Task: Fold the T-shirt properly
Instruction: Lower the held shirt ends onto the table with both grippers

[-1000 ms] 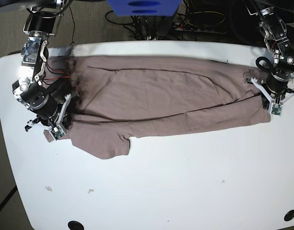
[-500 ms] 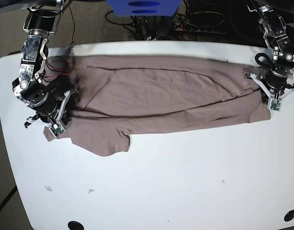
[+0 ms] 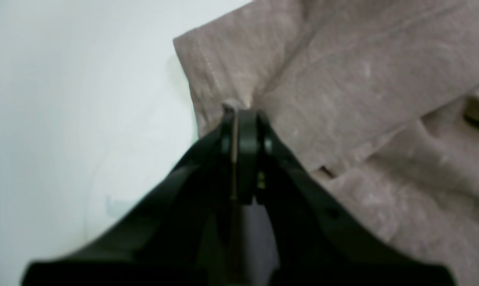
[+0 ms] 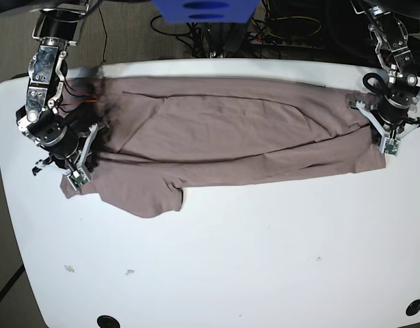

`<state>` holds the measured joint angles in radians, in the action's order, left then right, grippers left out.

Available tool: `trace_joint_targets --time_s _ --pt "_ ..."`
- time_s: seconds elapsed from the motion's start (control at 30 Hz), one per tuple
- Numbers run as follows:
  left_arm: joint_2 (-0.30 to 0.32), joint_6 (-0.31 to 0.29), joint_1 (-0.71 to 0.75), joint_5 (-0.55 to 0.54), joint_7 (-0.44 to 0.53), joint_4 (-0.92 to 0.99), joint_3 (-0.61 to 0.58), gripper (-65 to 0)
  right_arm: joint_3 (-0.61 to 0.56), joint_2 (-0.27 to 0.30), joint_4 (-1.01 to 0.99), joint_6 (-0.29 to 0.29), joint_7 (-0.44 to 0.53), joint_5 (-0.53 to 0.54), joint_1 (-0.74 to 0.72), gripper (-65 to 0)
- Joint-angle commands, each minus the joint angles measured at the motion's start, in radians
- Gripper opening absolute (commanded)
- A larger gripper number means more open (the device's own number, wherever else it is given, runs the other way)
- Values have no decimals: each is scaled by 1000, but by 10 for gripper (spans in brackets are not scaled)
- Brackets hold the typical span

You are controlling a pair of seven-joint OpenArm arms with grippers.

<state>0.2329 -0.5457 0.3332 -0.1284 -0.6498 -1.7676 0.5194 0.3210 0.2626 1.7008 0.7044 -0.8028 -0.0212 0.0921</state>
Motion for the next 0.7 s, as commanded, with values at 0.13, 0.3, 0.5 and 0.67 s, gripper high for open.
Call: trace_joint_targets --time_s 0.13,0.3,0.5,0.67 --pt "15 5 1 -2 23 -13 0 -644 19 12 20 -6 23 1 21 -650" --pt "15 6 2 -2 25 -14 -2 -644 25 11 23 -6 26 2 33 -650" --pt "14 9 -1 -2 16 -24 9 -642 14 9 5 -6 18 -2 14 -650" --pt "13 9 -1 -2 16 -28 11 -642 13 5 -27 -6 19 -2 -7 -645"
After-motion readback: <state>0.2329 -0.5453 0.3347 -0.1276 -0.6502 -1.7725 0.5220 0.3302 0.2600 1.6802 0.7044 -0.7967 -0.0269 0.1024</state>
